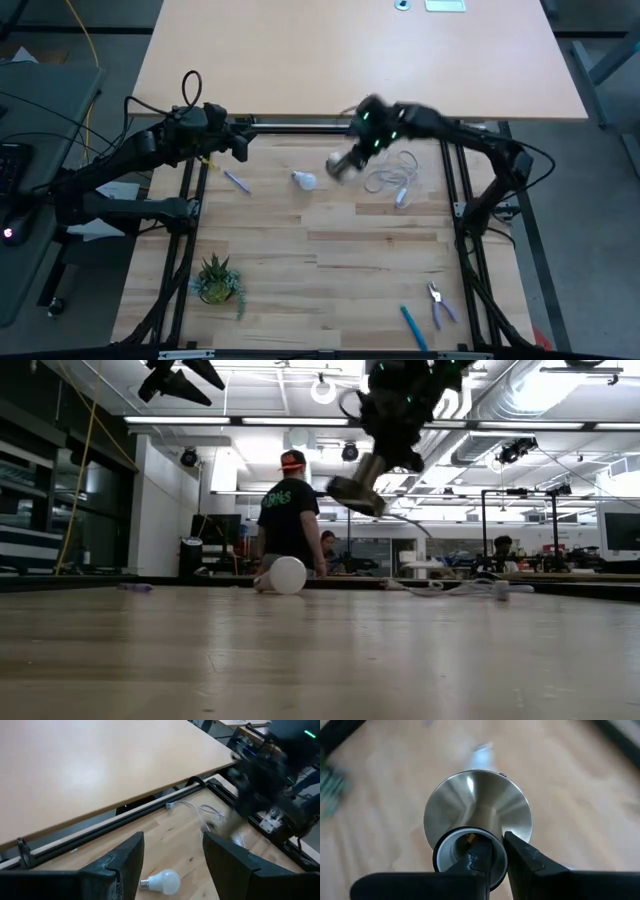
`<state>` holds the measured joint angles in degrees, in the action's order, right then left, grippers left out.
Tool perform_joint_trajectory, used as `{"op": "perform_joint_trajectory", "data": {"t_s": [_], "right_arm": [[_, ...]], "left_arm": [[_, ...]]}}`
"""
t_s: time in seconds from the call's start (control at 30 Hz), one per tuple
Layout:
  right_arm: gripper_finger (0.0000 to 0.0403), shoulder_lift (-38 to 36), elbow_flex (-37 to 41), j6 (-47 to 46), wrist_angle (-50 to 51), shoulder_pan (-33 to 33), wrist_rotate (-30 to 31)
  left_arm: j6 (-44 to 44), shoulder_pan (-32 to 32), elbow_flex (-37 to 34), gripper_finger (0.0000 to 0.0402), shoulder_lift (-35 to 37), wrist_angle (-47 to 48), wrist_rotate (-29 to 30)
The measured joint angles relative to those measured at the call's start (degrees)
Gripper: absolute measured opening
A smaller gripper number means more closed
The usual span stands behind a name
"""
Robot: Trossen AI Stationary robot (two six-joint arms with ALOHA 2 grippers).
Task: Screw lightbulb
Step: Insert the lightbulb in the lamp
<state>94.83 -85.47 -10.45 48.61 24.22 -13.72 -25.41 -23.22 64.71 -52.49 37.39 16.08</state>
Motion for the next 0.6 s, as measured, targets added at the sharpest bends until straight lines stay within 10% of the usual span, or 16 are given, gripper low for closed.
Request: {"op": "perform_joint_trajectory", "data": {"t_s": [0.6], "right_arm": [[0.0032, 12.9, 0.0, 1.2, 0.4, -28.9, 11.0]], "left_arm": [[-1.4, 0.0, 0.0, 0.0195, 0.0, 2.4, -0.5]]}}
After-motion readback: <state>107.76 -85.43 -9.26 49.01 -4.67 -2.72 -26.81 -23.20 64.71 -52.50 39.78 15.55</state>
